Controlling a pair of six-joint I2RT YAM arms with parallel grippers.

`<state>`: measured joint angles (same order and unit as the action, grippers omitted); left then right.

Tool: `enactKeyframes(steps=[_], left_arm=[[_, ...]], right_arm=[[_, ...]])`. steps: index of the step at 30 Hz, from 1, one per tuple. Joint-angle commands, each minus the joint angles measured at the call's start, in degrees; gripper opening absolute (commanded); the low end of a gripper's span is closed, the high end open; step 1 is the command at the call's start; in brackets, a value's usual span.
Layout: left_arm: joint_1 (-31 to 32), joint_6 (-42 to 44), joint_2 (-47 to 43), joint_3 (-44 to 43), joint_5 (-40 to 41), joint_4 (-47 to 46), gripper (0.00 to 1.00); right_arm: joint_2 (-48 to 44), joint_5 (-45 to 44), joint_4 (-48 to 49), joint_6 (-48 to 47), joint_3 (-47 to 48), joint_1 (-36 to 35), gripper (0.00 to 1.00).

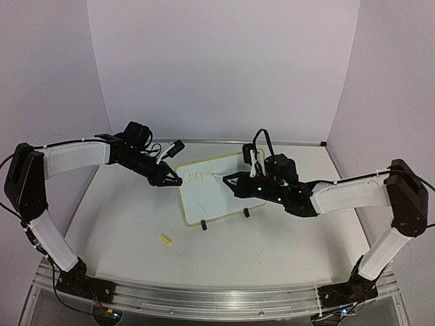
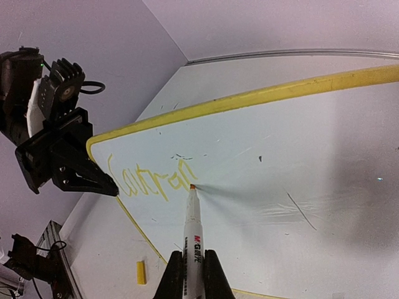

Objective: Write a sentence on the whiteboard

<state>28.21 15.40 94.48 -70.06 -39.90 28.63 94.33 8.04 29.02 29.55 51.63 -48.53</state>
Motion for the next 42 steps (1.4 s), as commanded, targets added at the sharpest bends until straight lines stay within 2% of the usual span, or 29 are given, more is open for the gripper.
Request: enactKeyframes(steps=[1, 30, 42], left_arm=[[0.3, 2.1, -0.4, -0.6, 6.9, 2.8, 0.00], [0.3, 2.1, -0.2, -0.6, 6.9, 2.8, 0.00], [0.3, 2.1, -0.2, -0.6, 6.9, 2.8, 0.00]], right_arm=[[-2.4, -3.7, 0.3, -1.0, 1.5, 0.3, 0.00], [0.6, -2.1, 0.3, 1.2, -2.8, 0.2, 0.00], [2.5, -0.1, 2.6, 1.9, -1.2, -1.0, 0.00]])
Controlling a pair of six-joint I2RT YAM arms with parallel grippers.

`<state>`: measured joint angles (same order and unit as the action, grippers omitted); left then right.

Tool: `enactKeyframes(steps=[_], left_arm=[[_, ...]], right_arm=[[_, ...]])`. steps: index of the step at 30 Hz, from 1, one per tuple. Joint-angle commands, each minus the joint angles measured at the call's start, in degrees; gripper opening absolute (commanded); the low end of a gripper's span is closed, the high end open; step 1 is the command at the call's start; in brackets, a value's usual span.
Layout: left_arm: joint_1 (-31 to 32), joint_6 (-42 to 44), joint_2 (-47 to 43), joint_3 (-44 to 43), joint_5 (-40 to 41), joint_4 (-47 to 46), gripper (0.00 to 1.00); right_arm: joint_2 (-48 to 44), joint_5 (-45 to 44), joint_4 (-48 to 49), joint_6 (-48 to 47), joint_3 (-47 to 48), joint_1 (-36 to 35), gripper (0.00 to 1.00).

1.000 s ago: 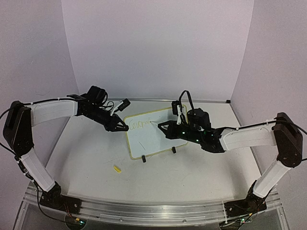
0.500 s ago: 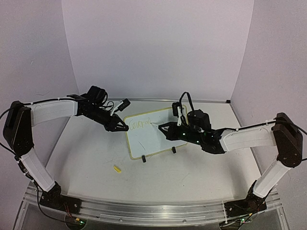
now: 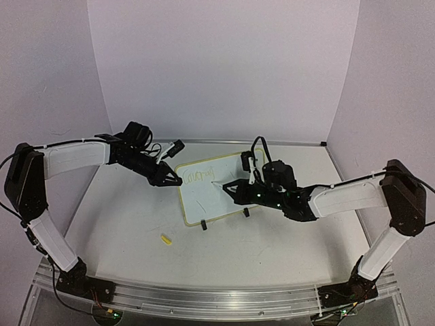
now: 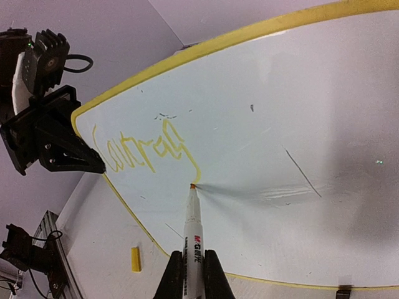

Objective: Write a sentence on the whiteboard

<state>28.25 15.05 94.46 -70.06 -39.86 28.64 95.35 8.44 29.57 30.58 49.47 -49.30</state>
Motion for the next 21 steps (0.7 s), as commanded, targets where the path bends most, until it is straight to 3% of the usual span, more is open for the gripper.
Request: enactKeyframes(steps=[1, 13, 21], left_arm=[[0.2, 2.5, -0.2, -0.6, 6.9, 2.8, 0.00], [0.2, 2.6, -0.4, -0.6, 7.1, 2.8, 0.00], [0.3, 2.6, -0.3, -0.6, 7.1, 2.9, 0.00]], right_arm=[[1.5, -0.4, 2.5, 1.0, 1.2, -0.2, 0.00], [-4.3, 0.9, 9.4, 1.4, -0.9, -0.2, 0.00], [-6.8, -5.5, 4.8, -0.5, -1.6, -0.2, 0.00]])
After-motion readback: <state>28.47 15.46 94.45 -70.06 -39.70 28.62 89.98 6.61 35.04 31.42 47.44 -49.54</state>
